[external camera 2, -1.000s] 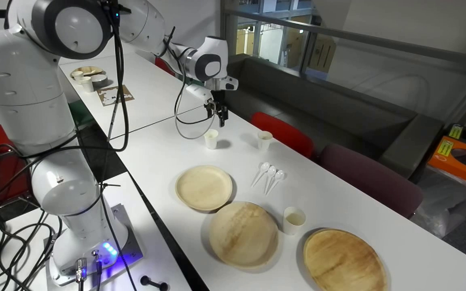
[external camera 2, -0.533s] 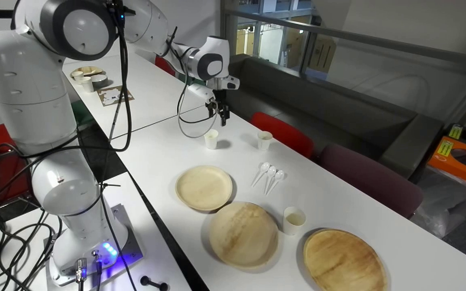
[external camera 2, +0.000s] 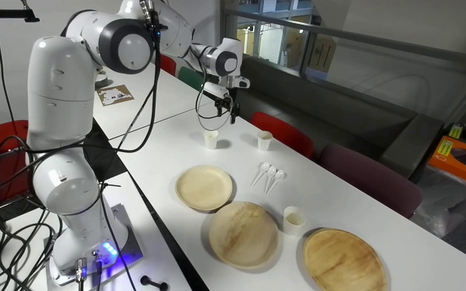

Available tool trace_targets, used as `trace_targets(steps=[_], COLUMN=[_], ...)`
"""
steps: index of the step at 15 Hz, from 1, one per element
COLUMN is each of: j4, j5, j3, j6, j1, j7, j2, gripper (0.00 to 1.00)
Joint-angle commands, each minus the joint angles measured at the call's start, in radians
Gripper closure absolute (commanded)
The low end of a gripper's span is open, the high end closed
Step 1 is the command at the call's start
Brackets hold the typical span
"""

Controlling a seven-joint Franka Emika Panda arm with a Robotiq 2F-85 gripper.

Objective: Pick up the white paper cup and move it close to the brown paper plate

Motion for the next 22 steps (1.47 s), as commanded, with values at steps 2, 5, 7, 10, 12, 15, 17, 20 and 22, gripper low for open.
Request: trace_targets(steps=[2, 5, 7, 10, 12, 15, 17, 20, 22], j4=[0.147, 0.162, 0.162, 0.172, 0.185, 0.22, 0.25, 0.294, 0.313], j5=[-0.034, -0.044, -0.055, -0.068, -0.077, -0.079, -0.079, -0.076, -0.077], j3=[-0.018, -0.019, -0.021, -0.023, -0.025, -0.026, -0.027, -0.031, -0.034], j6=[-0.127, -0.157, -0.156, -0.155, -0.149, -0.146, -0.147, -0.148, -0.148], j1=[0.05, 0.075, 0.09, 0.106, 0.115, 0.122, 0.124, 0.127, 0.128], j7=[-0.056, -0.078, -0.084, -0.089, -0.089, -0.094, -0.098, -0.101, -0.102], j2=[0.128, 0.174, 0.199, 0.236, 0.258, 0.289, 0.308, 0.335, 0.347], gripper=[0.0, 0.0, 0.0, 0.0, 0.0, 0.0, 0.0, 0.0, 0.0])
